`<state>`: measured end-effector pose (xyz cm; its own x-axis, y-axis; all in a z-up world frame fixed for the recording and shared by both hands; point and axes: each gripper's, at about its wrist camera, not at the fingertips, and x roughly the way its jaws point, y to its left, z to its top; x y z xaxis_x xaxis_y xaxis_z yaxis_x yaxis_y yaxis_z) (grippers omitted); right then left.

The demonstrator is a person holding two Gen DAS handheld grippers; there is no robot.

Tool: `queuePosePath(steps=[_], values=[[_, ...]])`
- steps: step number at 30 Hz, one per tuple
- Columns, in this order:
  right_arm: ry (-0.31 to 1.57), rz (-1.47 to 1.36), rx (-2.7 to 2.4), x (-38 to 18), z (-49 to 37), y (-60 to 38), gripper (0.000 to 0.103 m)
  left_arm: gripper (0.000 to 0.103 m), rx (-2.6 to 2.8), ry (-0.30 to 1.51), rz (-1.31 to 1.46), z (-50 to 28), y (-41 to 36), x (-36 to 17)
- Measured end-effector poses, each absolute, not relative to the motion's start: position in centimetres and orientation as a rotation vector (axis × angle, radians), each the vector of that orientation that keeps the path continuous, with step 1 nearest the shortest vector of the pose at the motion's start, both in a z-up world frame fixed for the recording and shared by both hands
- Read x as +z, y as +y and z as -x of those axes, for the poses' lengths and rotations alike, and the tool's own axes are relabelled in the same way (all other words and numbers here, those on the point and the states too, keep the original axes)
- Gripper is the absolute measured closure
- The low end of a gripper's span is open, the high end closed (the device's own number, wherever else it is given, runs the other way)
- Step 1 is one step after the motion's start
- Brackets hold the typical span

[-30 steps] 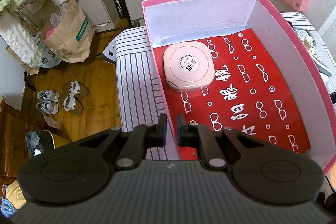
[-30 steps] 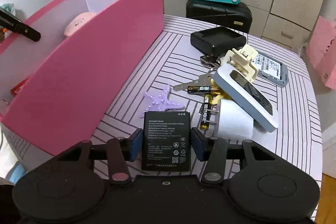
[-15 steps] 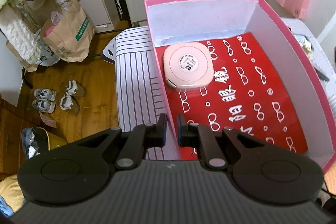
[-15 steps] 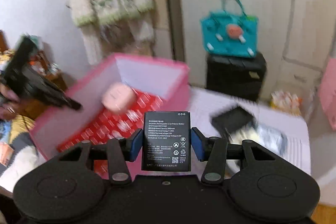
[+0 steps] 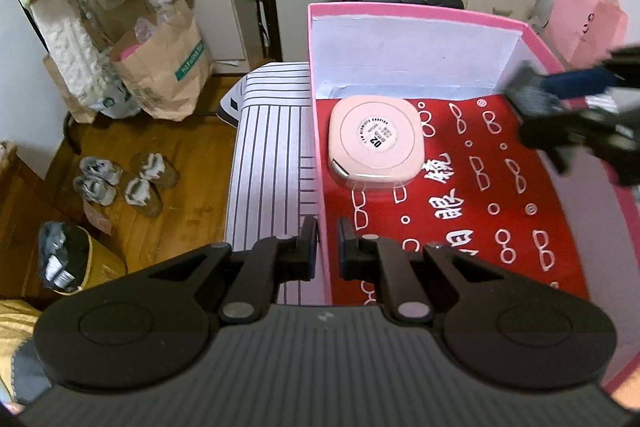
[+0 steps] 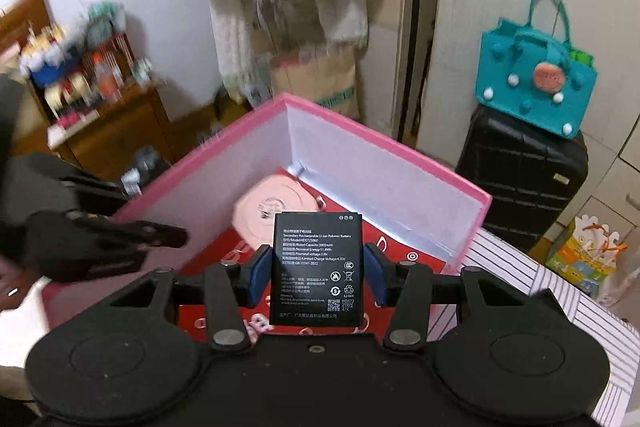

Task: Organize rigid objects
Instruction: 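Carry the black battery into the box beside the compact case, release, then return the right gripper and grasp the white Wi-Fi router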

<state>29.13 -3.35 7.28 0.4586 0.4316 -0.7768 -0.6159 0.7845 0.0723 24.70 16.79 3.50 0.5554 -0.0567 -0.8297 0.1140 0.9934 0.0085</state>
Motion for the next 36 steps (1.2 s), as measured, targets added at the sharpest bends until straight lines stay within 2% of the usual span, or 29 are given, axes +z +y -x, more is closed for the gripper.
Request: queuePosePath(steps=[13,21,30,36], values=[[1.073,0.311,0.605,2.5,-34.7,0.0,0.048,0.094,-0.062,0.932,-0.067,-24.3,16.5,3.4],[1.012,0.229,0.586,3.7,-34.3,-1.5,0.048,0.096,-0.070,0.970,-0.028,-24.7,17.1,3.0],[0.849,0.081,0.635,10.1,-31.1,-5.1,0.046,0.097,-0.055,0.924,-0.073,-24.2,16.6,3.4],[0.812,0.009,0.578,10.3,-28.1,-9.4,0.045,0.100,-0.050,0.889,-0.076,-23.9,16.6,3.5]])
